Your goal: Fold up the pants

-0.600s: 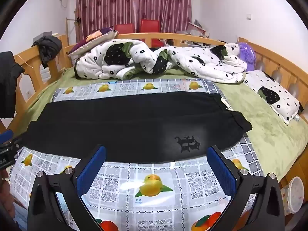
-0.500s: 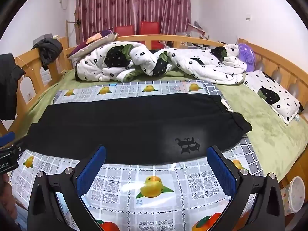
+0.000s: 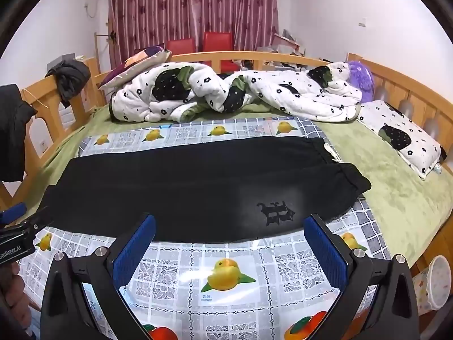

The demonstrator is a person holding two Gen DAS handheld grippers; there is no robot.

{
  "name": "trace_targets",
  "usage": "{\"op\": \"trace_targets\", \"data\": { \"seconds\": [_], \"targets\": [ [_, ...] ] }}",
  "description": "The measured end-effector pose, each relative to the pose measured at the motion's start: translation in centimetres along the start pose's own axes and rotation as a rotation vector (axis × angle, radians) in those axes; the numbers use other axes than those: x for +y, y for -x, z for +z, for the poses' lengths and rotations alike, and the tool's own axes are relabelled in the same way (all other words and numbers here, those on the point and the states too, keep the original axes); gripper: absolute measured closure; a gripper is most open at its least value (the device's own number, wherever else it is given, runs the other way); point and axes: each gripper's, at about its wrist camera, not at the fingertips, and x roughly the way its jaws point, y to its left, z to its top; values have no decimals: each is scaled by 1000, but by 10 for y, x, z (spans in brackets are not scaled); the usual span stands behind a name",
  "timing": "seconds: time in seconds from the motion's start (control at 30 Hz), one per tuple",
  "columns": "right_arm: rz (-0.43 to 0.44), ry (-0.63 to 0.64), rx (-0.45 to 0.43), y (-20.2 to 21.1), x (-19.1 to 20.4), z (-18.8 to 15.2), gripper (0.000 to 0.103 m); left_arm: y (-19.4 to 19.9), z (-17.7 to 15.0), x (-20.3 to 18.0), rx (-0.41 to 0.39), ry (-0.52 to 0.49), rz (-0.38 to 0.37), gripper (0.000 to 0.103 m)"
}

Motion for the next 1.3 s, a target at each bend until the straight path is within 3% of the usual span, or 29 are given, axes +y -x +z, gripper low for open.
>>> {"op": "trace_targets", "data": {
  "seconds": [1.3],
  "targets": [
    [-8,18,-4,6,0,0,0,0,-1,-2,2,2,-6,0]
  ]
}}
